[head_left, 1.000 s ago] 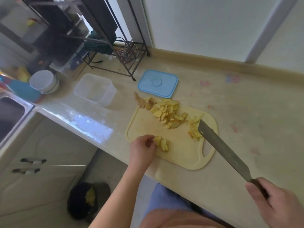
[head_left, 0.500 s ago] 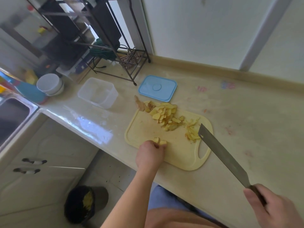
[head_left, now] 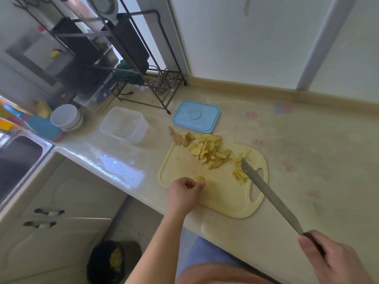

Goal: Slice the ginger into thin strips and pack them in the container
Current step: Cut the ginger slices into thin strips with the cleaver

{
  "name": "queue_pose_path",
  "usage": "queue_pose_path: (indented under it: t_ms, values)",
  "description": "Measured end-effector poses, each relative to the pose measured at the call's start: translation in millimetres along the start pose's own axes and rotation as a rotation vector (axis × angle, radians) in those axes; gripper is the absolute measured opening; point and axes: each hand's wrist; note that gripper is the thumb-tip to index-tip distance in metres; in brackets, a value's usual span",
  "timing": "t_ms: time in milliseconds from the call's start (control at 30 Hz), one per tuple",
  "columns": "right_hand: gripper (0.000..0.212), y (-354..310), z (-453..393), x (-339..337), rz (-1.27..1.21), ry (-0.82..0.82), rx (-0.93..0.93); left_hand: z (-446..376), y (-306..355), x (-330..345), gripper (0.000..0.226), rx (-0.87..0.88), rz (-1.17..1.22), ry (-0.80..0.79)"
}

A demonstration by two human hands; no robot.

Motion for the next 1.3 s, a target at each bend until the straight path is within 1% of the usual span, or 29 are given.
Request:
queue_pose_path:
  t_ms: [133,267,333,367,433,467,500,567,600,667,700,767,800,900,1000,1033,1133,1167,1233,1300]
  values:
    - [0.081,-19,1,16,-0.020,-0.160,-0.006,-23,-7,-13,0.032,-0.024,-0.044,-0.064]
    - [0.083,-44,3,39,-0.062,-0.305,0.064,-31,-5,-16,0.031,0.059,-0.185,-0.099]
    - [0.080,-57,6,55,-0.148,-0.351,0.202,-33,-6,-18,0.028,0.123,-0.185,-0.064]
    - [0.075,-63,8,61,-0.192,-0.379,0.306,-33,-7,-18,0.024,0.146,-0.158,-0.040]
    - [0.058,-76,9,71,-0.265,-0.462,0.521,-34,-9,-19,0.021,0.157,-0.104,-0.019]
    - [0.054,-79,9,76,-0.288,-0.481,0.571,-36,-11,-19,0.023,0.155,-0.088,-0.023]
    - [0.053,-83,9,80,-0.279,-0.502,0.582,-38,-12,-19,0.024,0.154,-0.077,-0.035]
    - [0.056,-93,13,89,-0.223,-0.502,0.577,-44,-14,-19,0.025,0.143,-0.056,-0.066]
    - [0.060,-100,17,92,-0.186,-0.444,0.547,-46,-15,-19,0.024,0.136,-0.048,-0.083]
    - [0.060,-113,21,100,-0.090,-0.290,0.442,-50,-16,-18,0.021,0.124,-0.035,-0.110]
    - [0.059,-123,20,103,-0.051,-0.292,0.412,-50,-16,-18,0.020,0.116,-0.026,-0.118]
    - [0.054,-138,10,110,-0.003,-0.362,0.384,-49,-17,-16,0.016,0.101,0.005,-0.113]
    - [0.055,-140,4,113,0.002,-0.404,0.355,-47,-18,-15,0.015,0.092,0.027,-0.099]
    - [0.068,-141,-19,118,-0.113,-0.513,0.335,-43,-25,-12,0.007,0.051,0.117,-0.046]
    - [0.067,-140,-36,118,-0.118,-0.575,0.321,-41,-30,-9,0.004,0.054,0.191,-0.017]
    - [0.067,-140,-39,117,-0.124,-0.596,0.319,-41,-31,-8,0.003,0.073,0.199,-0.005]
    - [0.073,-134,-42,117,-0.137,-0.638,0.323,-40,-36,-4,0.018,0.196,0.203,0.056]
    - [0.075,-132,-41,117,-0.140,-0.648,0.328,-40,-40,-2,0.020,0.253,0.231,0.091]
    - [0.074,-129,-41,117,-0.197,-0.663,0.370,-39,-50,3,0.016,0.448,0.284,0.189]
    - [0.071,-128,-44,116,-0.251,-0.682,0.452,-41,-63,10,0.016,0.694,0.274,0.243]
Point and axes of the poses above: each hand's wrist, its own z-axis away from the middle knuckle, its own x-axis out of the palm, y = z × x, and after that the axes turned 14 degrees about y, right-handed
